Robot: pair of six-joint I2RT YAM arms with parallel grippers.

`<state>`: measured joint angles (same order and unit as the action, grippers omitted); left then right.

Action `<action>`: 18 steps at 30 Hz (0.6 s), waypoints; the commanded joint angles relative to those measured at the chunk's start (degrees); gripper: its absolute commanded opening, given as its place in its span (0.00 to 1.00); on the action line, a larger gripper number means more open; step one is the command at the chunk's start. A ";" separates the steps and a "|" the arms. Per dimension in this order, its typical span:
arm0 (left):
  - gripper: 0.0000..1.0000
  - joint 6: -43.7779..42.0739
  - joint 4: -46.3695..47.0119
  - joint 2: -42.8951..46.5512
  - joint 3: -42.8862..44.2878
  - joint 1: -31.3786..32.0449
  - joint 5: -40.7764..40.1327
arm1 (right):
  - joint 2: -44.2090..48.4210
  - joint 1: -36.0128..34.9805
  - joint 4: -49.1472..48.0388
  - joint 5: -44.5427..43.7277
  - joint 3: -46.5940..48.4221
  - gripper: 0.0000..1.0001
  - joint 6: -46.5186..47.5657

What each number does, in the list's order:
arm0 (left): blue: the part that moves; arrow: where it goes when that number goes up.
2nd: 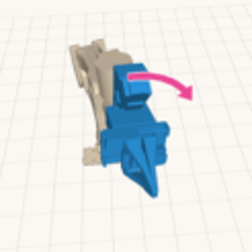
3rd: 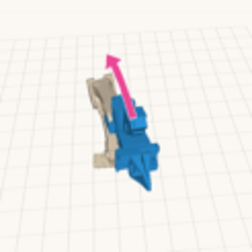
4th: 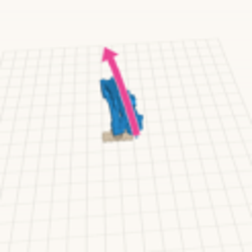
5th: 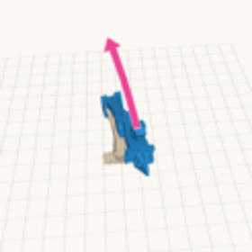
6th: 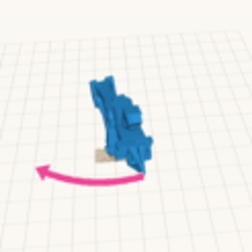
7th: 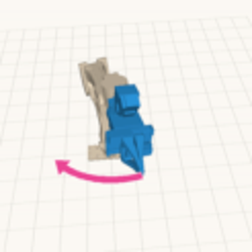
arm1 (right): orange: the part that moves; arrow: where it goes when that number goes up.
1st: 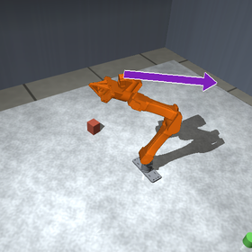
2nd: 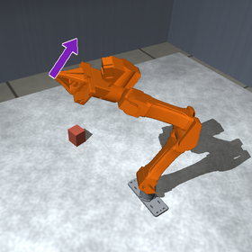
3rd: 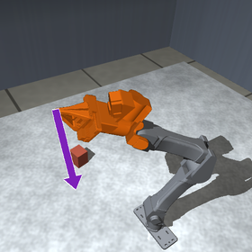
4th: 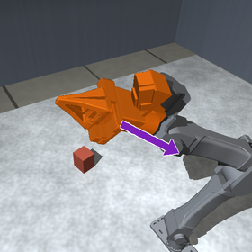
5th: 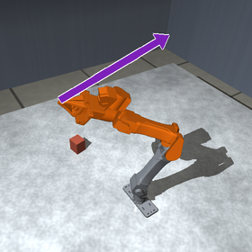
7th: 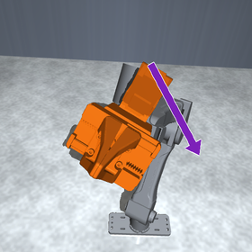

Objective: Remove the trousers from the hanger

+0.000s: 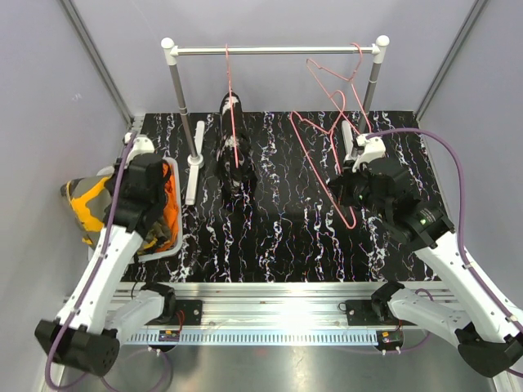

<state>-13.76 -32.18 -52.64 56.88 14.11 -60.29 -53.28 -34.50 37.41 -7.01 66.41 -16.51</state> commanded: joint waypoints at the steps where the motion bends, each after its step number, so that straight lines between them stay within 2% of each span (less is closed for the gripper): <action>1: 0.00 -1.01 4.16 -6.92 5.50 -0.13 3.16 | 0.63 -0.04 -4.18 0.59 0.30 0.00 -0.45; 7: 0.00 2.50 4.14 -16.43 10.08 -0.22 9.66 | 0.37 -0.04 -3.49 -1.34 0.65 0.00 0.52; 10: 0.00 4.70 2.31 -20.38 13.94 -0.31 9.58 | -0.51 0.05 -2.96 -1.96 1.52 0.00 1.04; 11: 0.33 4.88 1.61 -21.61 15.09 -0.31 9.41 | -0.60 -0.04 -2.78 -2.05 2.05 0.00 1.04; 12: 0.53 5.84 -0.75 -22.67 16.49 -0.48 9.06 | -0.77 -0.04 -2.43 -2.05 2.32 0.00 1.04; 13: 0.67 7.07 -2.69 -23.72 18.16 -0.49 7.92 | -0.86 0.05 -2.25 -2.05 2.49 0.00 1.04; 14: 0.75 8.56 -4.71 -25.13 21.83 -0.57 7.82 | -0.86 -0.04 -2.25 -2.31 2.75 0.00 1.13; 15: 0.99 11.27 -8.04 -25.31 23.43 -0.66 8.17 | -0.78 0.05 -2.25 -2.49 2.93 0.00 1.22; 18: 0.99 16.19 -12.10 -23.22 29.14 -0.66 14.39 | -1.21 0.05 -1.73 -3.19 3.55 0.00 1.57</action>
<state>-4.89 -41.12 -79.07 78.22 13.76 -49.93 -54.41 -34.50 37.32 -8.14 66.54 -16.05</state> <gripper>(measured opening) 0.985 0.049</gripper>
